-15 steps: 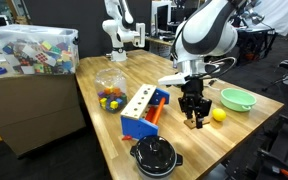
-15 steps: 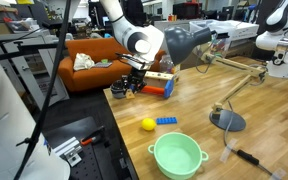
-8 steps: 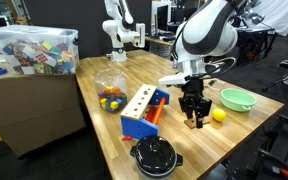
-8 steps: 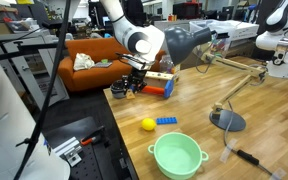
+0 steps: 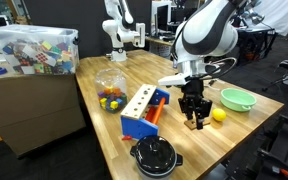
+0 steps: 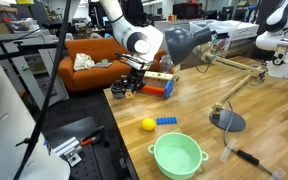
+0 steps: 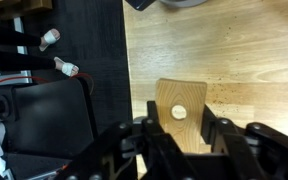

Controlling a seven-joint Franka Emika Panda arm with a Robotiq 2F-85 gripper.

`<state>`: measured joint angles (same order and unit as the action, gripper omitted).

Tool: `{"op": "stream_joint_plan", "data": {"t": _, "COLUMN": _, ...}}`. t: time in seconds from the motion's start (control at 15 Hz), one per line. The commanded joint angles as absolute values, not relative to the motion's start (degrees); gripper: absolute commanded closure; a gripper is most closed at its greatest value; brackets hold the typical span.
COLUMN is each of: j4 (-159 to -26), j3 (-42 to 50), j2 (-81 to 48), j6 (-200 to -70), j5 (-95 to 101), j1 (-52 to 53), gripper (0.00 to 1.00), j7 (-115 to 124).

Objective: Put the wooden object on the table

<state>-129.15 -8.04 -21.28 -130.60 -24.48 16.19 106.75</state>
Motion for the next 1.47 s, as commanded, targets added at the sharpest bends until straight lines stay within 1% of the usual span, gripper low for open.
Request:
{"op": "stream_joint_plan", "data": {"t": 0.0, "j4": -130.41, "j3": -8.93, "j2": -19.86, "j6": -131.11, "j5": -25.29, "j1": 15.24, "gripper": 0.84, "j7": 106.02}}
{"op": "stream_joint_plan", "data": {"t": 0.13, "j4": -130.33, "j3": -8.97, "j2": -19.86, "j6": -131.06, "j5": -25.48, "j1": 15.12, "gripper": 0.84, "j7": 105.86}}
{"op": "stream_joint_plan", "data": {"t": 0.2, "j4": -129.11, "j3": -8.6, "j2": -21.3, "j6": -130.59, "j5": -24.21, "j1": 15.63, "gripper": 0.59, "j7": 106.92}}
{"op": "stream_joint_plan", "data": {"t": 0.47, "j4": -129.11, "j3": -8.61, "j2": -21.29, "j6": -130.59, "j5": -24.21, "j1": 15.62, "gripper": 0.59, "j7": 106.92}}
{"op": "stream_joint_plan", "data": {"t": 0.53, "j4": -129.11, "j3": -8.61, "j2": -21.29, "j6": -130.59, "j5": -24.21, "j1": 15.62, "gripper": 0.84, "j7": 106.92}}
{"op": "stream_joint_plan", "data": {"t": 0.93, "j4": -127.21, "j3": -7.8, "j2": -23.13, "j6": -132.15, "j5": -29.58, "j1": 13.55, "gripper": 0.84, "j7": 111.65}}
{"op": "stream_joint_plan", "data": {"t": 1.4, "j4": -129.8, "j3": -8.15, "j2": -24.28, "j6": -134.78, "j5": -39.71, "j1": 11.94, "gripper": 0.84, "j7": 112.46}}
